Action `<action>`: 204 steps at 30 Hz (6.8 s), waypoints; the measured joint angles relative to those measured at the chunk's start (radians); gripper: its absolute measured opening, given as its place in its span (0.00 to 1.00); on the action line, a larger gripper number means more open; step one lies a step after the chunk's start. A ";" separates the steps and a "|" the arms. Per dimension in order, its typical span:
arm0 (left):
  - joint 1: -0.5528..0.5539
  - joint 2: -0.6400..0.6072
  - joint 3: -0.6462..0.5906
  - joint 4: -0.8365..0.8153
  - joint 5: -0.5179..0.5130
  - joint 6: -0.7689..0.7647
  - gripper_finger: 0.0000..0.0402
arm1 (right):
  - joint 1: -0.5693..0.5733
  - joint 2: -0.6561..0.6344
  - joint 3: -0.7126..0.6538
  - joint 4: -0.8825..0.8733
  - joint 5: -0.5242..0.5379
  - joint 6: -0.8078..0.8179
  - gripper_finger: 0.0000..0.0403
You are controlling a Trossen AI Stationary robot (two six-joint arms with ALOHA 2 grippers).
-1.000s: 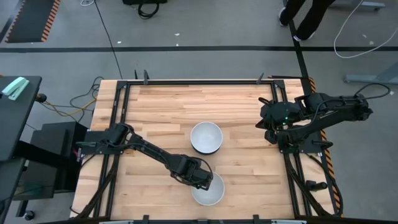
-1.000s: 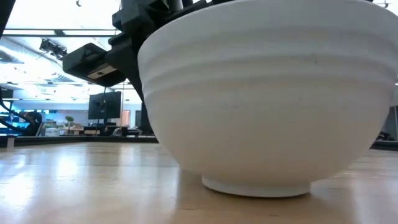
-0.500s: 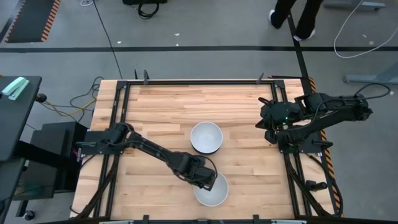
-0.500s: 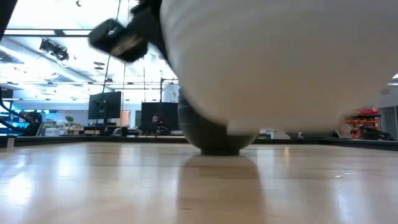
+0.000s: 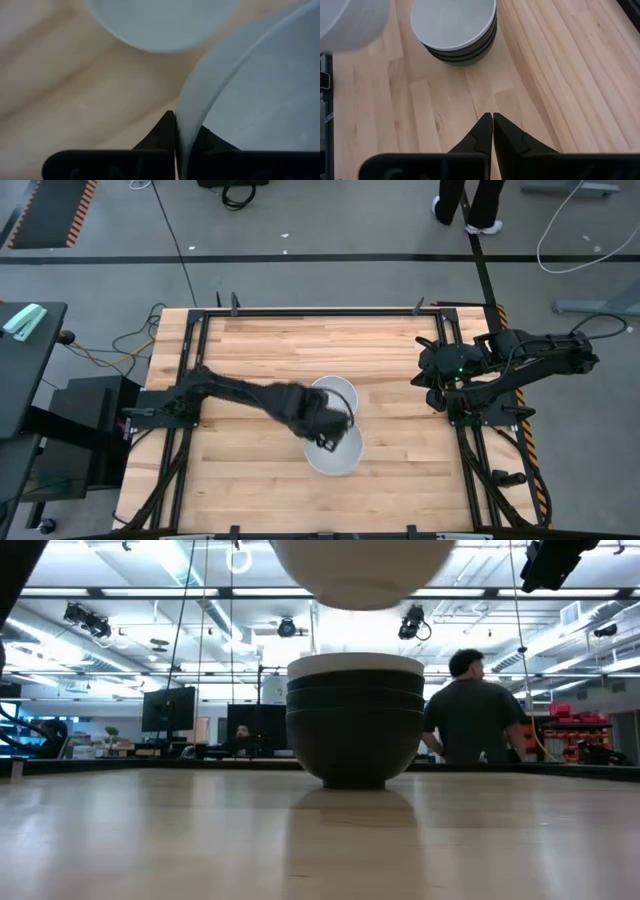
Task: Nest bowls inside each other
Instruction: Stack the bottom white bowl on top of the top white bowl, then return to Home Position
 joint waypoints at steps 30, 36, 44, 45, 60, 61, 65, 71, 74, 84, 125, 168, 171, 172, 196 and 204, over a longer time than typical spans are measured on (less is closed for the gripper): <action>0.398 0.063 0.067 -0.046 0.122 0.424 0.03 | 0.000 0.000 0.000 -0.008 0.000 -0.008 0.06; 0.398 0.121 0.067 -0.046 0.133 0.459 0.02 | 0.000 0.000 0.000 -0.009 0.000 -0.008 0.06; 0.398 0.132 0.067 -0.045 0.144 0.471 0.02 | 0.000 0.000 -0.001 -0.010 0.000 -0.007 0.06; 0.398 0.132 0.067 -0.045 0.144 0.468 0.02 | 0.000 0.000 0.000 -0.010 0.000 -0.008 0.06; 0.381 0.135 -0.089 0.020 0.203 0.449 0.04 | 0.000 0.000 -0.001 -0.010 0.000 -0.007 0.06; 0.379 0.133 -0.090 0.035 0.208 0.450 0.04 | 0.000 0.000 -0.001 -0.010 0.000 -0.007 0.06; 0.379 0.124 -0.093 0.100 0.207 0.451 0.03 | 0.000 0.000 -0.001 -0.009 0.000 -0.007 0.06; 0.379 0.122 -0.062 0.138 0.203 0.466 0.09 | 0.000 0.000 -0.001 -0.008 0.000 -0.008 0.06; 0.380 0.122 -0.063 0.136 0.204 0.466 0.14 | 0.000 0.000 -0.001 -0.002 0.000 -0.008 0.06; 0.375 0.114 -0.062 0.155 0.219 0.475 0.26 | 0.000 0.000 -0.001 0.004 0.000 -0.008 0.06; 0.321 0.016 -0.064 0.185 0.121 0.368 0.02 | 0.000 0.001 -0.001 0.033 0.000 -0.024 0.06; 0.335 0.121 -0.064 0.240 0.172 0.370 0.05 | 0.090 0.002 -0.002 0.064 0.000 0.000 0.02; 0.335 0.100 -0.063 0.257 0.170 0.376 0.02 | 0.105 0.008 -0.002 0.120 0.000 -0.022 0.03; 0.335 0.093 -0.062 0.274 0.168 0.379 0.02 | 0.110 0.010 -0.007 0.149 0.000 -0.034 0.03; 0.377 0.097 -0.064 0.255 0.130 0.393 0.04 | 0.122 0.027 -0.296 0.488 -0.071 -0.039 0.01; 0.375 0.107 -0.034 0.278 0.131 0.395 0.02 | 0.122 0.027 -0.296 0.534 -0.071 -0.066 0.01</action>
